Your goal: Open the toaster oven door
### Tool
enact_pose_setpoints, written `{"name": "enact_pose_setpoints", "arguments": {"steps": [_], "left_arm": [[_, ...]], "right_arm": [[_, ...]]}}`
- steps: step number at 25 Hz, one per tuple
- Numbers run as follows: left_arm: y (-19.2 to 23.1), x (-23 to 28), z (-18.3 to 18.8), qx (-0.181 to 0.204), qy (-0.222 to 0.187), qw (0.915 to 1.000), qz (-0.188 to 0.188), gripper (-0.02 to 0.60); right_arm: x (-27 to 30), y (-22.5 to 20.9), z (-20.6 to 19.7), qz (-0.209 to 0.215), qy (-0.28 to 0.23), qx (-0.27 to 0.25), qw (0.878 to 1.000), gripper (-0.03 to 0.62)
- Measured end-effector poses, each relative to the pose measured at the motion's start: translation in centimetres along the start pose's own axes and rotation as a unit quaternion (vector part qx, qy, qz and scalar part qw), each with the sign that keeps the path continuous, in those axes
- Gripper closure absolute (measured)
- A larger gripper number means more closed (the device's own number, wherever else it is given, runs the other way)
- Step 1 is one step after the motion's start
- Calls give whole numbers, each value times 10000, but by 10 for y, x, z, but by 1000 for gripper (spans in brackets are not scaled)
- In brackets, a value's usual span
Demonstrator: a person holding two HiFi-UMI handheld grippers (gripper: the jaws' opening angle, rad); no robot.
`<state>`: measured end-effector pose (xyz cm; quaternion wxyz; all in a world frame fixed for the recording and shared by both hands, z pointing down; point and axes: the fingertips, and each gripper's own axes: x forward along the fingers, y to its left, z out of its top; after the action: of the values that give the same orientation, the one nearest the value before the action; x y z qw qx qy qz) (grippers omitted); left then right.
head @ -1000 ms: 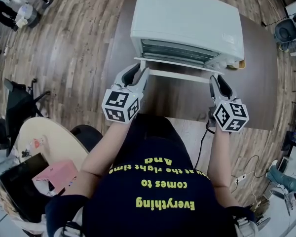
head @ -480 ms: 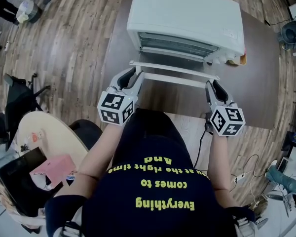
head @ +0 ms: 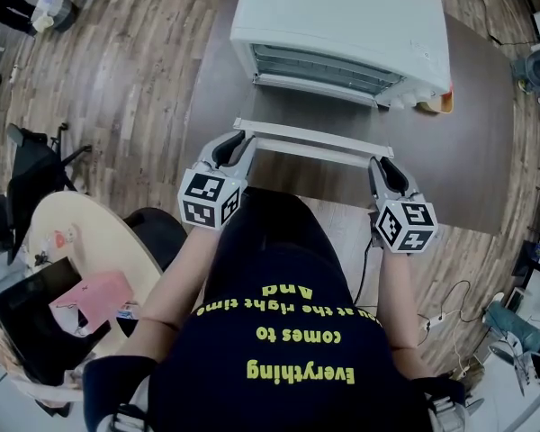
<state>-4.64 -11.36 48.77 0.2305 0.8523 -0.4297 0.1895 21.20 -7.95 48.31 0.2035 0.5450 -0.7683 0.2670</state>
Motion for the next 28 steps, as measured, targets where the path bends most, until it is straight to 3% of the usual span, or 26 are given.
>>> {"name": "enact_pose_setpoints", "arguments": {"steps": [16,28], "left_arm": [[0,4,-60,198,377,9991,-70,515],[1,16,-101,309,575,9978,-91,515]], "right_arm": [[10,1,-62,-26,464,199,9987,508],[23,-2,-104,-240,424,193,9986,511]]}}
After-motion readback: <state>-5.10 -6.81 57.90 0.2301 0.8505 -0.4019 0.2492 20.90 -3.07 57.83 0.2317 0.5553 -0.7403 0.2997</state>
